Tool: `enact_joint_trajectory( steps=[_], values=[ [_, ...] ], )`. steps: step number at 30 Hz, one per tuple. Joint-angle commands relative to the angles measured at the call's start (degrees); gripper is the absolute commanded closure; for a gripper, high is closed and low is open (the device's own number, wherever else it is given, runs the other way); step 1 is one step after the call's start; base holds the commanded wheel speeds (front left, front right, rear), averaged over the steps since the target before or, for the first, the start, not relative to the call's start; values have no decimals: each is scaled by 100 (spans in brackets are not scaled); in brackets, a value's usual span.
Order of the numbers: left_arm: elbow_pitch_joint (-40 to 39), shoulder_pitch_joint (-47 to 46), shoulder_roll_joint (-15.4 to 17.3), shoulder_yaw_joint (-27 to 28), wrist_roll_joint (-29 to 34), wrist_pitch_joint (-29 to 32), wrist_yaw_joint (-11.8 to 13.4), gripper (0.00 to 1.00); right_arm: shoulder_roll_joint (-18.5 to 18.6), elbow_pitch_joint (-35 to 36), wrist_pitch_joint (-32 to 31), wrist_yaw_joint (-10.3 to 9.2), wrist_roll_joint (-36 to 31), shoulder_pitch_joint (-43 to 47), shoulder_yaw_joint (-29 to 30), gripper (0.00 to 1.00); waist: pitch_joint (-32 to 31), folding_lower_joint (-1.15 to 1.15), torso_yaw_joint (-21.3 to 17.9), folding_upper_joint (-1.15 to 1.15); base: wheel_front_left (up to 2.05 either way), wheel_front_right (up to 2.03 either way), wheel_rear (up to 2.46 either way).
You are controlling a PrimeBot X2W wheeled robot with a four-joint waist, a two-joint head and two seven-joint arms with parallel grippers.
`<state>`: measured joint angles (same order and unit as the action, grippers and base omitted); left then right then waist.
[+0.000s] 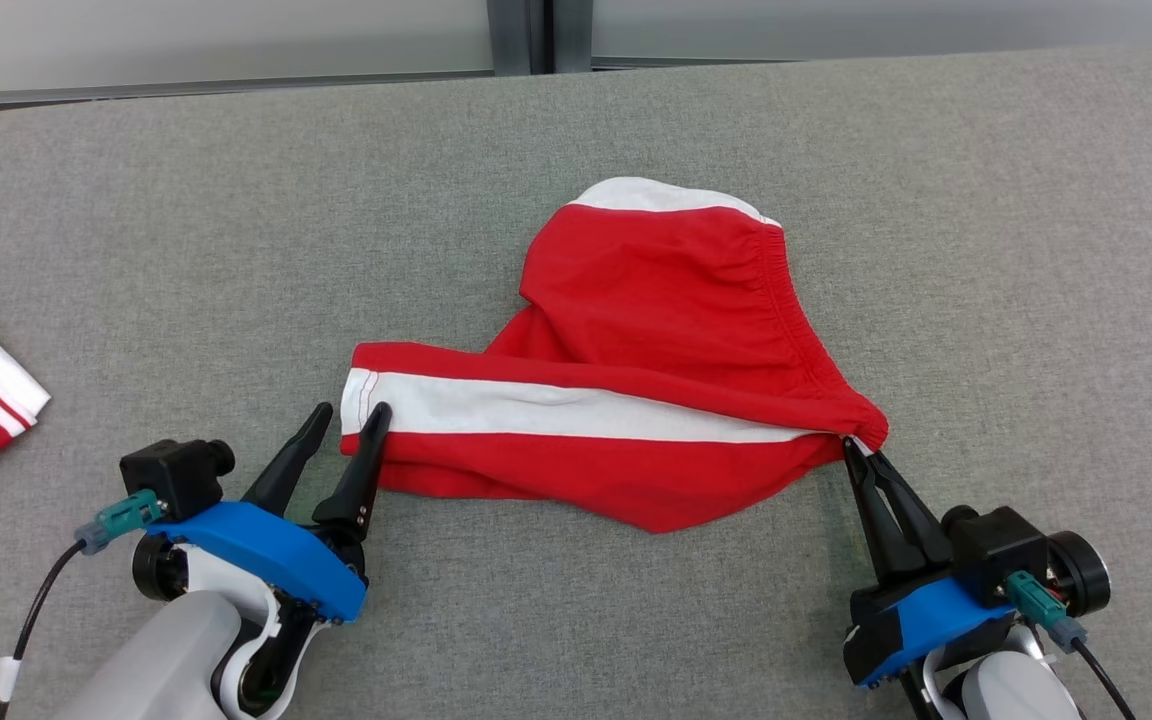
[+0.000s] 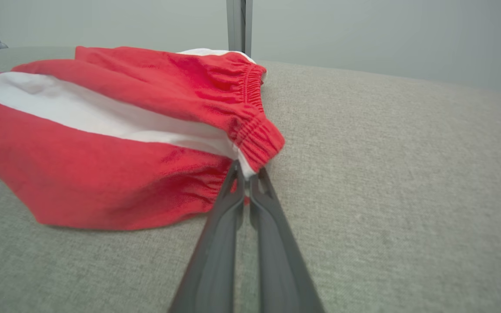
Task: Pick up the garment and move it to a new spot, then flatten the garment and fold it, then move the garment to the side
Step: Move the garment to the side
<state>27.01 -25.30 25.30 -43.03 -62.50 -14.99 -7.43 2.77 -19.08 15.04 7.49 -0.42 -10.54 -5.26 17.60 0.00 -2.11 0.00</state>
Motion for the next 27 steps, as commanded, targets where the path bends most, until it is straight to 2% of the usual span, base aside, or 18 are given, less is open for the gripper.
enact_joint_trajectory(
  steps=[1, 14, 27],
  values=[
    [36, -123, 36, -75, -129, 29, -11, 0, 23, 15, 21, 0, 50, -38, -9, 100, 4, 0, -5, 0, 0, 0, 0],
    [181, -621, 274, -786, -885, 54, -11, 0, 23, 27, 21, 0, 72, -52, -86, 100, 55, 0, -47, 0, 0, 0, 0],
    [83, -840, 383, -1215, -1086, -18, -11, 0, 23, 35, 21, 0, 98, -32, -149, 100, 73, 0, -85, 0, 0, 0, 0]
  ],
)
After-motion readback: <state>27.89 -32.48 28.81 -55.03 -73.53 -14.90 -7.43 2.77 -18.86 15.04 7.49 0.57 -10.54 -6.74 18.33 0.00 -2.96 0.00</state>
